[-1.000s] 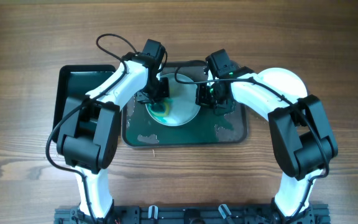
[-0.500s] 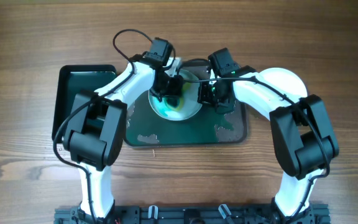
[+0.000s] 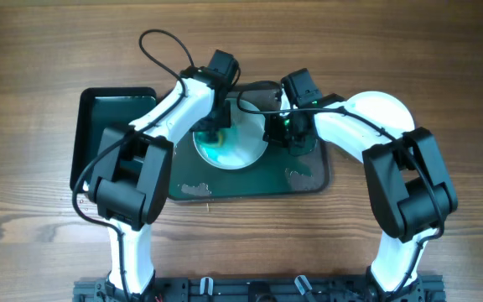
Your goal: Clean dirty plates on tray and stack at the side
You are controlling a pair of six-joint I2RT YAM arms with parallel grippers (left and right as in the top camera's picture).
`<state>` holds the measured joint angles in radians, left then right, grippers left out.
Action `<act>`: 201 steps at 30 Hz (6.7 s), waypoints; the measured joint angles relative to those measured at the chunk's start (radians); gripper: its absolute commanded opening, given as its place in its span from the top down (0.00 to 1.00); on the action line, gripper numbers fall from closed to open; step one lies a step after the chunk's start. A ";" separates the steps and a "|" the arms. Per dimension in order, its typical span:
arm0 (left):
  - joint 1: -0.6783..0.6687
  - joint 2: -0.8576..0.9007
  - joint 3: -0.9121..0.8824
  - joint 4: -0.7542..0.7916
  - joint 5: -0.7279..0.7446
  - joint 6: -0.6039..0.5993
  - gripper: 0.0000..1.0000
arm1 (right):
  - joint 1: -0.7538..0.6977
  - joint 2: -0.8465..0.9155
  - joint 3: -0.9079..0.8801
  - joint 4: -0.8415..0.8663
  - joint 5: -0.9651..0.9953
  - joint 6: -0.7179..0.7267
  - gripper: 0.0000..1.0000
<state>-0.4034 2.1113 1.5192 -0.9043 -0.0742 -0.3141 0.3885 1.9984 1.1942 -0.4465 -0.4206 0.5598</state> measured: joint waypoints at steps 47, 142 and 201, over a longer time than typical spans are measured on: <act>0.002 0.018 -0.005 0.098 0.481 0.190 0.96 | -0.008 0.001 -0.023 0.025 -0.069 -0.039 0.96; 0.237 0.002 0.315 -0.282 0.302 0.106 0.96 | 0.463 -0.518 -0.027 -0.298 1.307 -0.263 0.96; 0.557 -0.211 0.014 -0.208 0.018 0.106 0.93 | -0.531 -0.394 0.054 -0.437 0.177 -0.230 0.46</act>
<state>0.1535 1.8999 1.5337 -1.1118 -0.0559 -0.2085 -0.1429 1.6039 1.2484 -0.8833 -0.2432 0.3302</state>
